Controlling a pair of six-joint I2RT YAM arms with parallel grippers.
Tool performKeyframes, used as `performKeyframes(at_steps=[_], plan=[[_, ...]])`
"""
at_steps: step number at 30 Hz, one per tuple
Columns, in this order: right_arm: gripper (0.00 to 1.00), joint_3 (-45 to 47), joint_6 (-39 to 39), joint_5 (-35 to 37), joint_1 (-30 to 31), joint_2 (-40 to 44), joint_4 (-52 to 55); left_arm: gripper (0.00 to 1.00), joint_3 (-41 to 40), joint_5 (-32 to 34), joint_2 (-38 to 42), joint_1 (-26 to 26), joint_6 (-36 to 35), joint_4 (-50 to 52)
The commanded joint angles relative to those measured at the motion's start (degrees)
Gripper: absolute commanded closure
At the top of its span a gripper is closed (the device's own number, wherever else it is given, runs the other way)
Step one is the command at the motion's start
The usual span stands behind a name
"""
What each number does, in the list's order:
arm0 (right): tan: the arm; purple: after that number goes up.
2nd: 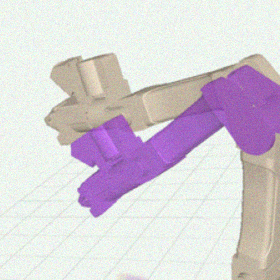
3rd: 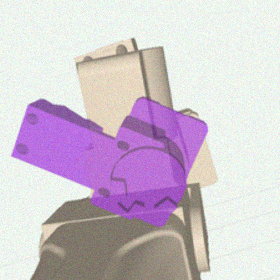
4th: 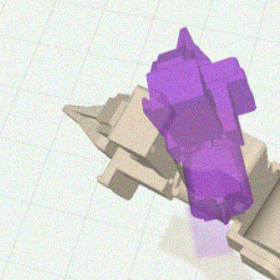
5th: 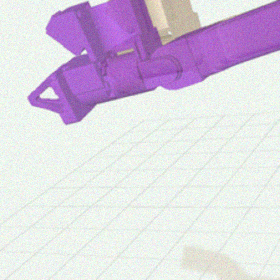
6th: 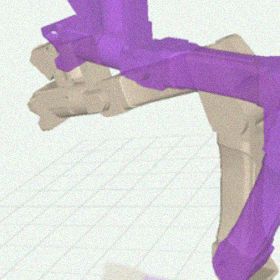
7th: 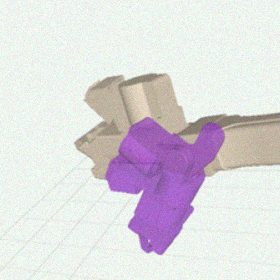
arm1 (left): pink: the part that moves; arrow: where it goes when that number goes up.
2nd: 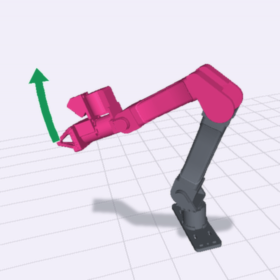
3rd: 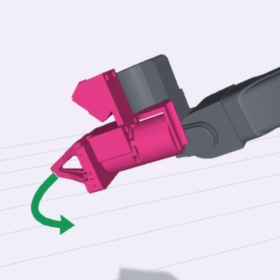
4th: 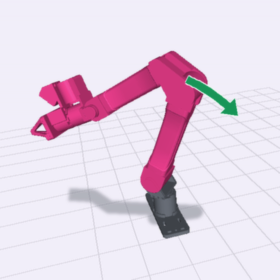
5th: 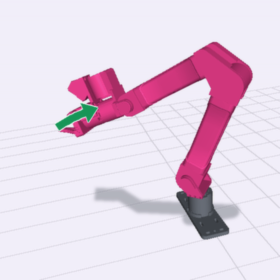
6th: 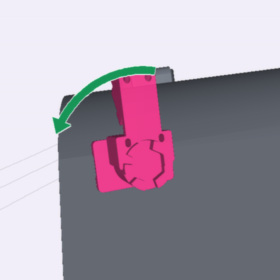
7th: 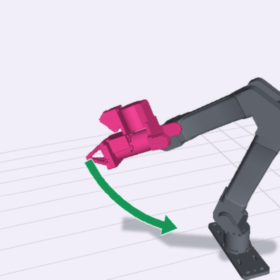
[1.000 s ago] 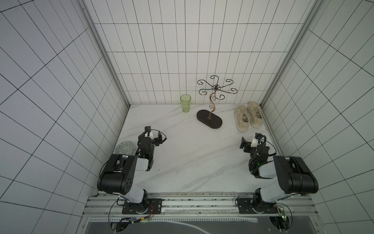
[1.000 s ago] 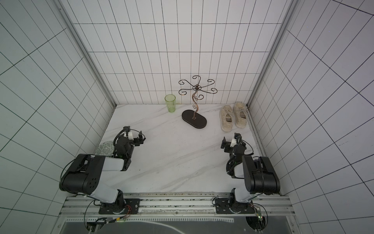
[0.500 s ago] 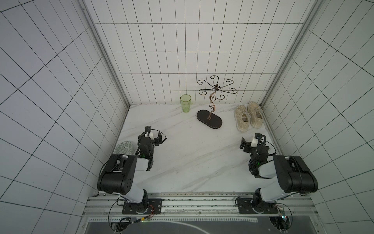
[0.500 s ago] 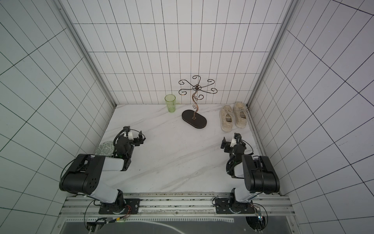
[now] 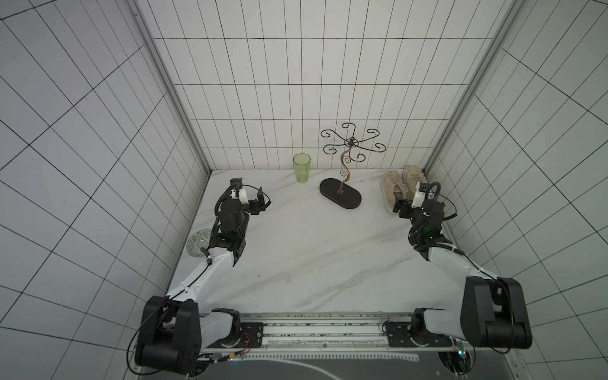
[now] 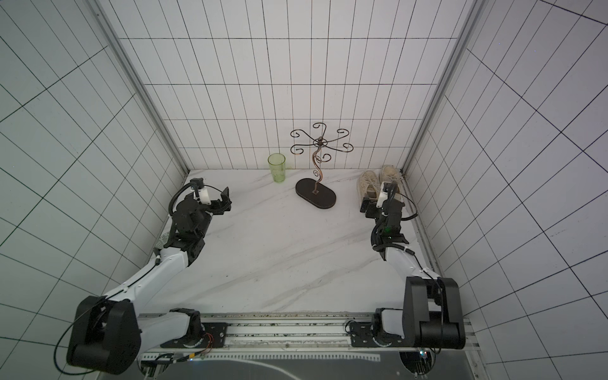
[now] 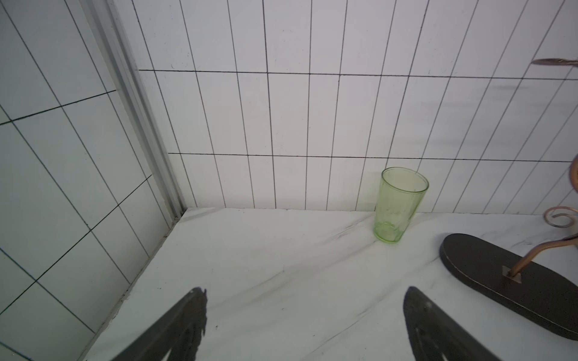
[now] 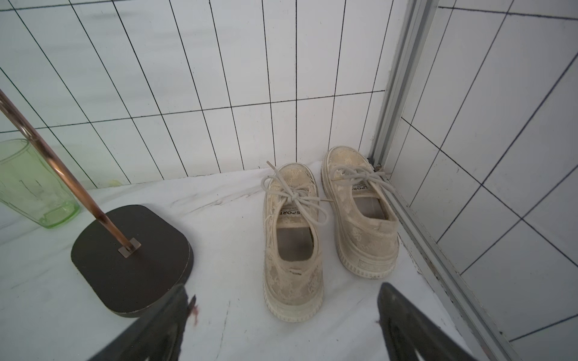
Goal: Remove the insole from the shoe
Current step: Move the shoe to the center of the board.
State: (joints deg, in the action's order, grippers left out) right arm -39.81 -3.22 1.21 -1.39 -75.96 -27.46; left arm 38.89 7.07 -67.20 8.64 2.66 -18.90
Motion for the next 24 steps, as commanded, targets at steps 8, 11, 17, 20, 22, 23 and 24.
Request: performKeyframes(at_steps=[8,11,17,20,22,23,24], plan=[[0.19,-31.86,1.78,-8.41,-0.73,-20.83,28.13,0.02,-1.15,-11.02,2.78,2.1,8.24,11.39],[0.27,-39.66,3.49,-7.43,-0.91,-27.38,33.02,0.02,-1.66,-11.4,2.85,2.2,8.26,12.22],[0.4,-54.02,6.01,-3.69,-0.91,-37.84,41.73,0.02,-3.68,-12.59,2.48,2.27,9.27,10.86],[0.44,-60.23,7.0,-3.15,-0.85,-42.57,44.86,0.02,-3.98,-12.99,1.57,2.3,9.83,10.5],[0.47,-63.62,7.27,-2.2,-0.9,-45.45,48.94,0.02,-4.09,-13.52,1.04,2.26,10.27,10.23],[0.48,-64.55,7.36,-1.53,-0.89,-46.41,49.84,0.02,-4.02,-13.62,0.86,2.3,10.39,10.19],[0.48,-64.78,7.36,-0.87,-0.88,-46.96,50.3,0.02,-4.0,-13.66,0.76,2.31,10.56,10.15]])
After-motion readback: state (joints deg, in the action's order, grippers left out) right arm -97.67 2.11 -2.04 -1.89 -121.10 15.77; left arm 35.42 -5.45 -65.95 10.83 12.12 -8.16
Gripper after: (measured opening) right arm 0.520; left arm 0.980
